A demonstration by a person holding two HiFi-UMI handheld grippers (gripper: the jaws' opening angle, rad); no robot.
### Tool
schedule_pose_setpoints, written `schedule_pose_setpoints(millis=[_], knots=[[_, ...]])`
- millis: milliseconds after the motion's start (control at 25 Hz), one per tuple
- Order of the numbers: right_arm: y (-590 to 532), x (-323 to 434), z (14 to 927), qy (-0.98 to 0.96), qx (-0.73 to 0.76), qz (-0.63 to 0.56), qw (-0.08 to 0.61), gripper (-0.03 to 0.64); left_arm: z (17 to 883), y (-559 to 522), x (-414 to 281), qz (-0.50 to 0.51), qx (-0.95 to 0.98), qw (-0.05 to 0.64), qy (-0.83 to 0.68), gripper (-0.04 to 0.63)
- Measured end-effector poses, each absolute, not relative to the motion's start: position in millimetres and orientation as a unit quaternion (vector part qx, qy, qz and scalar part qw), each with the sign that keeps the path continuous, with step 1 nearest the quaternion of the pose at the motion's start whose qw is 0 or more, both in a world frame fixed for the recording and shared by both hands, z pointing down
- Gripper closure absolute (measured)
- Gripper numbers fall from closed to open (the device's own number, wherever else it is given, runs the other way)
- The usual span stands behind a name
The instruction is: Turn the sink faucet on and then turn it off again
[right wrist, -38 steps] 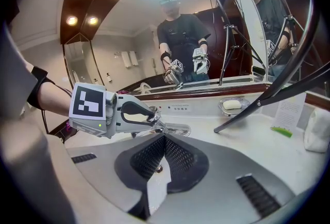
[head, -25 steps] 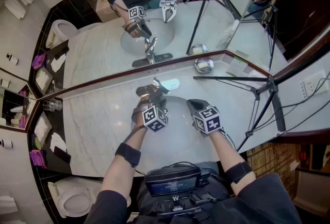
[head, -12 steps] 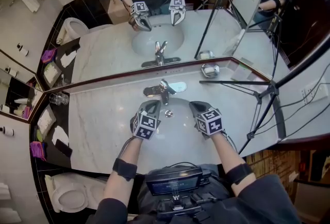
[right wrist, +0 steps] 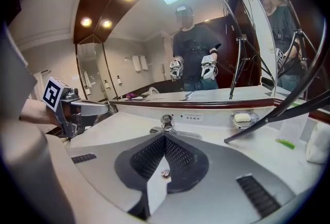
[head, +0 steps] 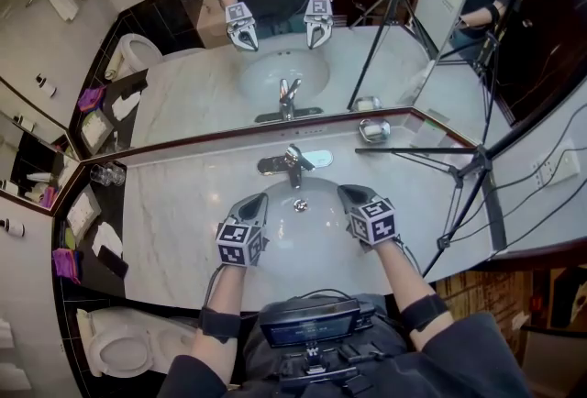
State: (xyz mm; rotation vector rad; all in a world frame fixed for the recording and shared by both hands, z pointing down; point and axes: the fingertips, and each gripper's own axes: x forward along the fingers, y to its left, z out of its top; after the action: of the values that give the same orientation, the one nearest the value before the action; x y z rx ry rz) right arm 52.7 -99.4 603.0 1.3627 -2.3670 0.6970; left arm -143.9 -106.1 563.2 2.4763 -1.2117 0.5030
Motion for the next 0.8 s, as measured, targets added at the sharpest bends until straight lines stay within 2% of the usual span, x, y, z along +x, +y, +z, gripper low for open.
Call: schedule_pose_setpoints(millis=[320,800], knots=[[-96,52,604,-0.829,0.476,0.246,0.160,0.592,569,-96,-166,0.175,0.858,0.175,-0.451,0.595],[-97,53,608,-0.827,0.476,0.251,0.161,0.592,575,-102,-159,0.179,0.859,0.170,-0.449,0.594]])
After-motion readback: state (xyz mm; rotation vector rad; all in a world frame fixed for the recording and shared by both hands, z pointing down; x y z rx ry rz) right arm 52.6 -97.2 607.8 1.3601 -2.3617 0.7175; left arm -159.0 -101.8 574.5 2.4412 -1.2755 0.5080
